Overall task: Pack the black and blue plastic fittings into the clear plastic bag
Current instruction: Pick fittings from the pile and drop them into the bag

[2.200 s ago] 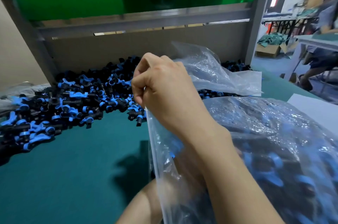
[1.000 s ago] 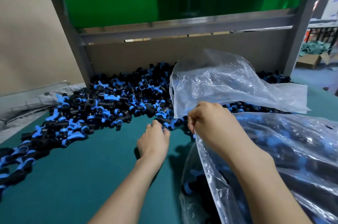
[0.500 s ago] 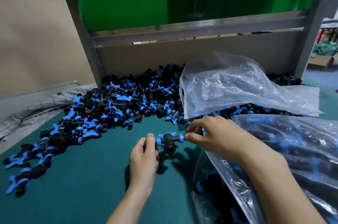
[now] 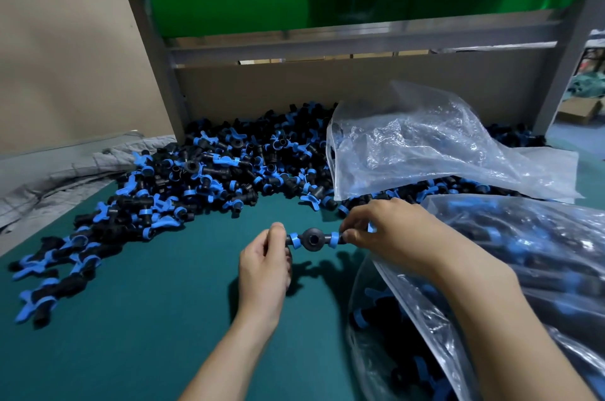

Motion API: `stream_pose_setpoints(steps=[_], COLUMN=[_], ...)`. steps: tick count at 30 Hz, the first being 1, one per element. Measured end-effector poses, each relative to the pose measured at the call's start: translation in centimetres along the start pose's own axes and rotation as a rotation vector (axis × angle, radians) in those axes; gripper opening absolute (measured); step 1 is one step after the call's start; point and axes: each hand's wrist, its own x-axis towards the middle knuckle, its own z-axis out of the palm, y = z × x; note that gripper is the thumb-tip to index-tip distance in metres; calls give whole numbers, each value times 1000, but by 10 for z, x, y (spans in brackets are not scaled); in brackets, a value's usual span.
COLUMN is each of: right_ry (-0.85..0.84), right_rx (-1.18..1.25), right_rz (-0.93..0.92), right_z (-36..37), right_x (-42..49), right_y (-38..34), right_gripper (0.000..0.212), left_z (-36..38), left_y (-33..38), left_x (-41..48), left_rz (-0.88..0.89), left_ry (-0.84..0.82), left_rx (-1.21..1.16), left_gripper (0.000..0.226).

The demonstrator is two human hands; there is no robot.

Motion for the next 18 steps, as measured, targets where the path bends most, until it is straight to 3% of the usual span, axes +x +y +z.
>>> stream_pose_setpoints(steps=[6,18], right_ry=[-1,10], right_rx=[3,21], right_rz=[-2,-16], right_z=[1,-5], right_x=[1,-3], right_y=[1,-6], right_gripper=[19,25], left_z=[1,0], left_y=[1,0], left_x=[0,1], left_rz=[5,3], left_ry=[-7,15], left_rx=[-2,-8], left_gripper=[46,36])
